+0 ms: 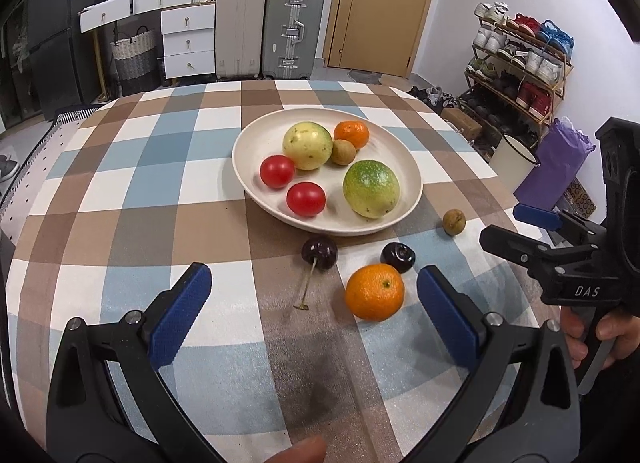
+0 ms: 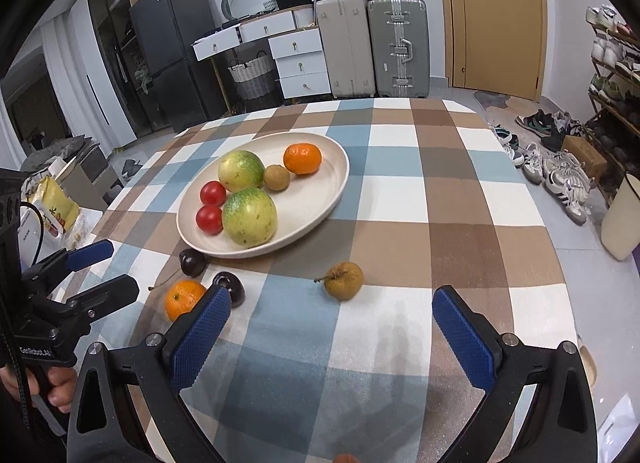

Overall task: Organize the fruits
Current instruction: 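Withdraw both grippers from the plate toward the remaining loose fruits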

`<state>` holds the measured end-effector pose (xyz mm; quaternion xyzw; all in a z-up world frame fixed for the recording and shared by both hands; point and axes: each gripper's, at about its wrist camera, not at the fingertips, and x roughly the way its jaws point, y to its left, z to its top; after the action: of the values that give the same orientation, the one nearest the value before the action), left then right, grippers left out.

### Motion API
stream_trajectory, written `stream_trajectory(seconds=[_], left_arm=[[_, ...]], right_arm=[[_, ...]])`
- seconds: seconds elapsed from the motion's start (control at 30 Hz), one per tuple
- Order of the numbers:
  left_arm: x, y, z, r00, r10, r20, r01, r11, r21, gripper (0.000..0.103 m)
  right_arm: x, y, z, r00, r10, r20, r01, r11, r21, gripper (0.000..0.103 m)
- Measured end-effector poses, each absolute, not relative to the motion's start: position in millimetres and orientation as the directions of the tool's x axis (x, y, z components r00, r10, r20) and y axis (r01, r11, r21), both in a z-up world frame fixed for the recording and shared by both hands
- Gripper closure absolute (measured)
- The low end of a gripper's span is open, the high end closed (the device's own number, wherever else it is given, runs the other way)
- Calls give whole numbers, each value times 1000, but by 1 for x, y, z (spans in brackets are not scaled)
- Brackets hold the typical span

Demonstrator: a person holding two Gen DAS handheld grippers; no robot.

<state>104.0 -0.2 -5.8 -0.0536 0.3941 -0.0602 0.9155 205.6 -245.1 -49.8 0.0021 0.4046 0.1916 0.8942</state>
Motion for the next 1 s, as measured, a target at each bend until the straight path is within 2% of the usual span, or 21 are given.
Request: stream_trajectory(seconds=[0.57,0.73,0.87,1.0], left_arm=[[112,-19,-24,640,-161,-751,103,987,-124,1],[116,-26,-28,619,-191,-762,148,981,-126,7],[120,-33,-33,603,-188,-775,168,980,-107,17],[124,-36,-39,585,-213,-783,185,974,-128,18]], right_arm=[[208,-248,-68,556,347,-755,-354,921,162,0],[211,-251,-72,548,353,-759,-356,919,170,0],[216,-252,-75,538,352,-766,-350,920,177,0],[223,-256,-77,522,371,-768,-337,917,214,0]])
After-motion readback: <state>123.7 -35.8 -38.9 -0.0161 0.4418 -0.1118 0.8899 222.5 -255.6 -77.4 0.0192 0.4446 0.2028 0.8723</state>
